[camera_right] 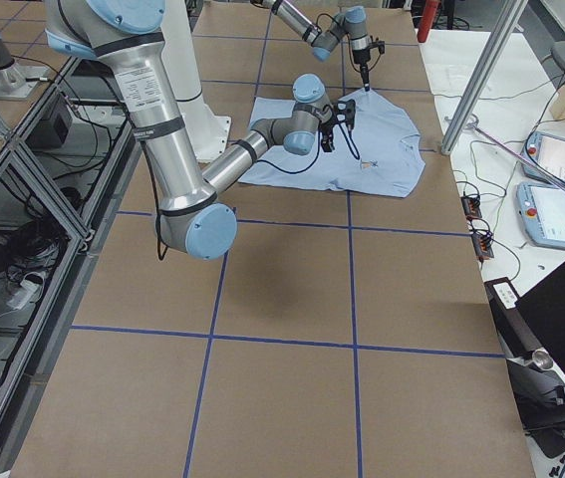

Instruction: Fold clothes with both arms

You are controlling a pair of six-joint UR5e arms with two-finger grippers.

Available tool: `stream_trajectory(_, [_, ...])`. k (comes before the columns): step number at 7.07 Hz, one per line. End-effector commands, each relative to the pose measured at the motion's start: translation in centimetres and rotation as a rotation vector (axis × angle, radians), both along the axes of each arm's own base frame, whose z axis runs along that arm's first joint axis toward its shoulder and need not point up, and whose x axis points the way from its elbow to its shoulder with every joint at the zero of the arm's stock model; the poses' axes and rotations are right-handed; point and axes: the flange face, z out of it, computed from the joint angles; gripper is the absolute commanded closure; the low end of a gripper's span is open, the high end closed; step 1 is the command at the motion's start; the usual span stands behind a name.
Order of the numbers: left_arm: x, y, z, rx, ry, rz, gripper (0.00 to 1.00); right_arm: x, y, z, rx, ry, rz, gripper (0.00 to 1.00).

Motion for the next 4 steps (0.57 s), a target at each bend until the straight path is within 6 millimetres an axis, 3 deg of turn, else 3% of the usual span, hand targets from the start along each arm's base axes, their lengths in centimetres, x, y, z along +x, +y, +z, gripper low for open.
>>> stream_trajectory(1, [0.2,-0.3,-0.8,-0.001,0.009,-0.006,1.0,-0.2,0.1,0.2,-0.006,0.001,-0.001,0.0])
stream_trajectory(4, [0.4,-0.6,-2.4,-0.016,0.04,-0.023,1.0,-0.8,-0.2,1.2,-0.016,0.014,-0.003,0.0])
